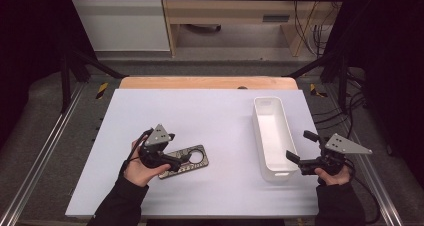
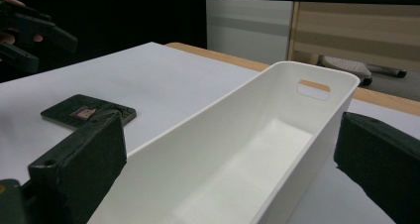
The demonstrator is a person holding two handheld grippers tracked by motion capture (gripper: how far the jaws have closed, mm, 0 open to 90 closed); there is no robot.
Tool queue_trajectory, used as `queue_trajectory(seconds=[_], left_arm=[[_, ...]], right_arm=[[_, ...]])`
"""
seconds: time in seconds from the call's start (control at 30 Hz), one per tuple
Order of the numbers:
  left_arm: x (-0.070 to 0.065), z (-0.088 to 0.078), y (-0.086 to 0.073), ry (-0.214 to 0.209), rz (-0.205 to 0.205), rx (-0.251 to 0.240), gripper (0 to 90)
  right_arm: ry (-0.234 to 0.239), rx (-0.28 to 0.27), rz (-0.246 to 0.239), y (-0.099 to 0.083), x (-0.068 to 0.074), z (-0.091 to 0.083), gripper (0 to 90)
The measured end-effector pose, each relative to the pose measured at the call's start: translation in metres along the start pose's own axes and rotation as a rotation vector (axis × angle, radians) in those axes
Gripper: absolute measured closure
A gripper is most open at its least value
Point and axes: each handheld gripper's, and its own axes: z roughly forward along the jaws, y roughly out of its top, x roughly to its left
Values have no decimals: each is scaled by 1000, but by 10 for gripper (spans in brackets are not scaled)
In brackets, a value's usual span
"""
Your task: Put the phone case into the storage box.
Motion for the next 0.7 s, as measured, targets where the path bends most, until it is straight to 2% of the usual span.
queue_trajectory(seconds=[0.13,0.27,0.37,0.4,0.7], left_arm=[[6,-6,3,7,5,2,27],[14,-7,4,-4,4,20,4],[19,-5,4,-10,7,45,3],[21,-3,3,-16,19,62,3],[28,8,2,-31,41,118,0]], right_arm=[[0,-4,1,0,0,0,4],[-1,-1,-1,0,0,0,4],[-1,-2,-2,0,0,0,4],[1,-5,2,0,0,0,4],[1,-7,3,1,0,-1,4]])
